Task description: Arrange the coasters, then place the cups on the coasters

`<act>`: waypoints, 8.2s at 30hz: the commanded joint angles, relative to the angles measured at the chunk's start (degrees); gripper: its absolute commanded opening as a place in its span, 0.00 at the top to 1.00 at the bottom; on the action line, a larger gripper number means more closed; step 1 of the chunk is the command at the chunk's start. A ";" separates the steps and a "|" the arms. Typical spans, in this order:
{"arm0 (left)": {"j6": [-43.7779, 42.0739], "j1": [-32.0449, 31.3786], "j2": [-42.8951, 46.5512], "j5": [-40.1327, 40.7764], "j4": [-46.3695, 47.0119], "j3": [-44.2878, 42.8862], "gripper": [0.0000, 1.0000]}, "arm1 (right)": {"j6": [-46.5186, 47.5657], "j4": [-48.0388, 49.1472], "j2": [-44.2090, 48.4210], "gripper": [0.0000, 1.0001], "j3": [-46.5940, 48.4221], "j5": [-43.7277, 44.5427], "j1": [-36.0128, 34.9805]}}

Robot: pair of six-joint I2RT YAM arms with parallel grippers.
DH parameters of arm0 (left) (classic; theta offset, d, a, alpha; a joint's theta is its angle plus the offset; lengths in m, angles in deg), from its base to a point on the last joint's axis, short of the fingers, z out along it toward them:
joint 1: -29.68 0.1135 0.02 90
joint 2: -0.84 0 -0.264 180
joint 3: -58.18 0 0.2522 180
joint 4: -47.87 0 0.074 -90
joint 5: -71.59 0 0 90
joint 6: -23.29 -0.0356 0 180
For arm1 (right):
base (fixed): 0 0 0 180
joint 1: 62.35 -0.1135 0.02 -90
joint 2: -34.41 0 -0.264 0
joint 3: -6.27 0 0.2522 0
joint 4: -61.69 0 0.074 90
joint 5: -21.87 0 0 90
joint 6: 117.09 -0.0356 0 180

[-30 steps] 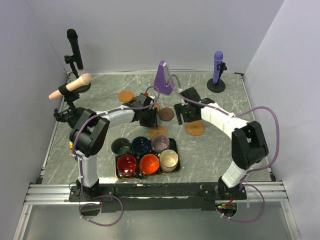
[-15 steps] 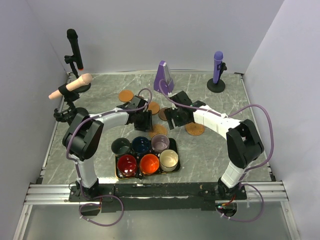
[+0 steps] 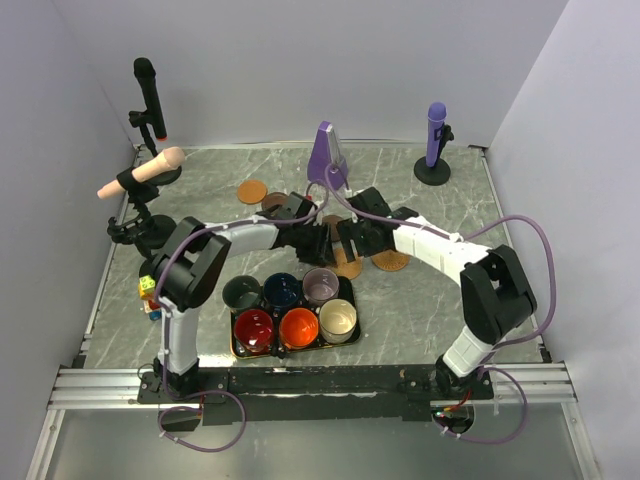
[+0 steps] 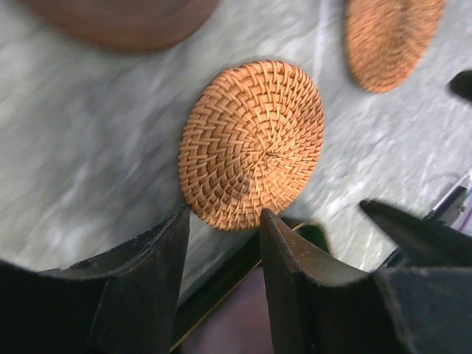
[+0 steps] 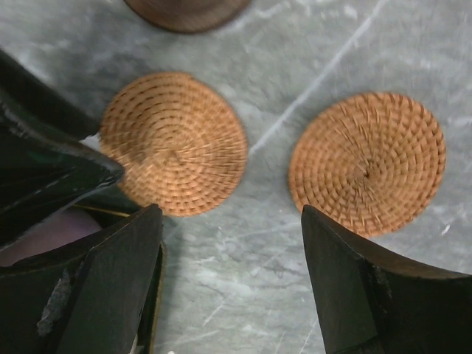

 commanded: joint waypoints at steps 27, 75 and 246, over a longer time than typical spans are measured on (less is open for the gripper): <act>0.66 9.84 19.91 23.50 -1.68 7.08 0.40 | 3.86 5.13 -8.85 0.30 2.86 -5.96 -2.11; 1.98 12.66 23.60 25.96 -1.33 9.63 0.40 | -2.03 2.40 -16.59 0.50 10.60 1.60 8.08; 2.77 12.74 26.68 28.16 -1.85 11.56 0.37 | 0.43 -6.74 -12.11 0.60 1.19 -12.29 29.62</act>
